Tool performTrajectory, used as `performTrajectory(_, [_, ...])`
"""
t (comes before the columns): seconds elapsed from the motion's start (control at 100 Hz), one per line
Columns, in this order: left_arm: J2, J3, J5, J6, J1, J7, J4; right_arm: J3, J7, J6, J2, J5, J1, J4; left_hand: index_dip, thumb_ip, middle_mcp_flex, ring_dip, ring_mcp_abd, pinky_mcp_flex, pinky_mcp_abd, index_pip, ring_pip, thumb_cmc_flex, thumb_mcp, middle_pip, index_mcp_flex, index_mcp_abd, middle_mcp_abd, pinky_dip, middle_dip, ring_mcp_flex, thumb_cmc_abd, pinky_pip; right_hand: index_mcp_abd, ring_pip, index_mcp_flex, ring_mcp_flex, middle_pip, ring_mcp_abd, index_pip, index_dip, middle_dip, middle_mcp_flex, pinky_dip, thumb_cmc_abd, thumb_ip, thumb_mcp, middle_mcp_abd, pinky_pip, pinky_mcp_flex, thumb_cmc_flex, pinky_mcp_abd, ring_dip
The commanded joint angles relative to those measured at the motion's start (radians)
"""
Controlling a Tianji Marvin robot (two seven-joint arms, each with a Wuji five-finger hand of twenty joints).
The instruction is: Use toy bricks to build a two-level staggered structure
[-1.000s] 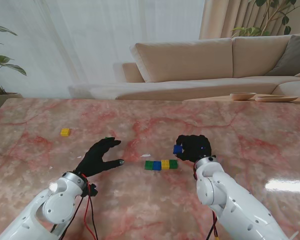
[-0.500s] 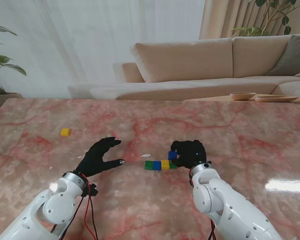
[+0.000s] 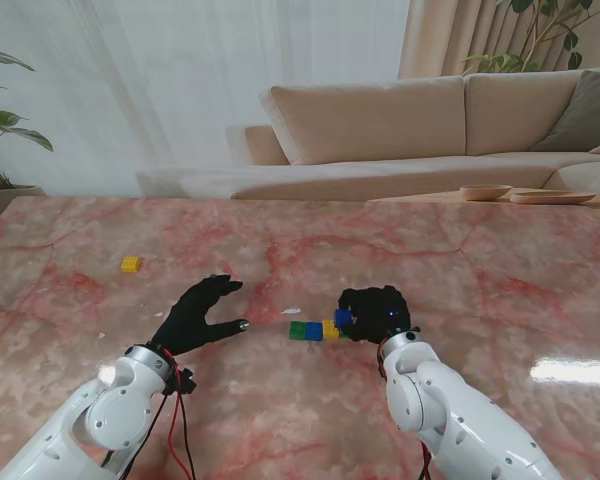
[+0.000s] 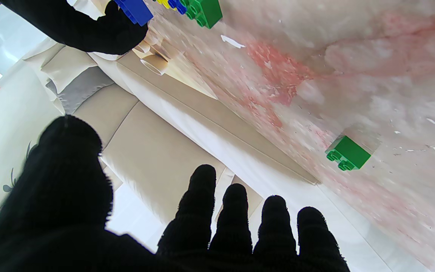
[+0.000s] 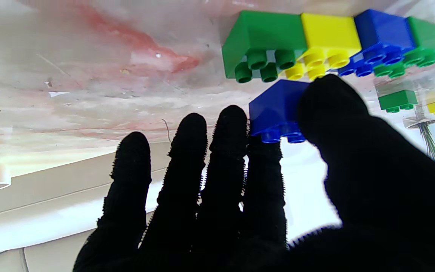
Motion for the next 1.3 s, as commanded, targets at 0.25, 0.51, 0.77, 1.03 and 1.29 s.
performTrajectory(0.25, [-0.001, 0.001, 0.005, -0.001, 0.009, -0.002, -0.006, -0.014, 0.011, -0.002, 0.001, -0.003, -0.001, 0.017, -0.003, 0.029, -0.021, -0.012, -0.051, -0.01, -0.049, -0.007, -0.034, -0.023, 0.021, -0.022, 0.015, -0.002, -0.018, 0.009, -0.015, -0.007, 0.023, -0.041, -0.059, -0.009, 0.075, -0.005, -0.008, -0.001, 0.054, 0.01, 0.009, 0.007, 0.005, 0.019, -0.017, 0.081, -0.001, -0.004, -0.008, 0.021, 0.002, 0.01])
performTrajectory(0.51, [0.0, -0.001, 0.006, -0.001, 0.011, -0.006, -0.009, -0.023, 0.011, -0.001, 0.001, -0.006, 0.007, 0.023, -0.004, 0.029, -0.021, -0.012, -0.05, -0.01, -0.048, -0.006, -0.034, -0.024, 0.023, -0.022, 0.016, -0.002, -0.016, 0.009, -0.015, -0.007, 0.023, -0.042, -0.059, -0.008, 0.075, -0.006, -0.007, -0.002, 0.05, 0.012, 0.009, 0.005, 0.006, 0.019, -0.018, 0.081, -0.001, -0.002, -0.008, 0.017, 0.001, 0.011])
performTrajectory(0.77, [0.001, -0.003, 0.008, -0.001, 0.014, -0.008, -0.012, -0.035, 0.018, 0.004, 0.001, -0.001, 0.017, 0.03, -0.004, 0.029, -0.021, -0.012, -0.049, -0.01, -0.047, -0.006, -0.033, -0.025, 0.025, -0.02, 0.015, -0.003, -0.017, 0.009, -0.014, -0.006, 0.023, -0.043, -0.056, -0.008, 0.076, -0.007, -0.008, -0.001, 0.046, 0.014, 0.007, 0.003, 0.008, 0.02, -0.017, 0.083, 0.001, -0.002, -0.01, 0.013, 0.0, 0.012])
performTrajectory(1.03, [0.002, -0.005, 0.007, -0.001, 0.015, -0.012, -0.014, -0.041, 0.025, 0.011, 0.001, 0.001, 0.023, 0.037, -0.004, 0.029, -0.02, -0.011, -0.05, -0.01, -0.048, -0.005, -0.033, -0.026, 0.027, -0.019, 0.015, -0.004, -0.019, 0.009, -0.014, -0.006, 0.022, -0.044, -0.055, -0.009, 0.075, -0.009, -0.007, -0.001, 0.041, 0.017, 0.007, 0.0, 0.008, 0.021, -0.016, 0.085, 0.0, -0.003, -0.011, 0.01, 0.0, 0.012])
performTrajectory(1.29, [0.002, -0.005, 0.006, -0.003, 0.016, -0.015, -0.015, -0.044, 0.032, 0.017, 0.002, -0.002, 0.025, 0.037, -0.004, 0.028, -0.02, -0.011, -0.051, -0.01, -0.05, -0.005, -0.033, -0.026, 0.028, -0.02, 0.015, -0.005, -0.017, 0.008, -0.014, -0.006, 0.02, -0.046, -0.052, -0.009, 0.076, -0.01, -0.006, -0.002, 0.038, 0.021, 0.006, -0.002, 0.009, 0.02, -0.016, 0.085, 0.0, -0.002, -0.011, 0.008, 0.0, 0.013])
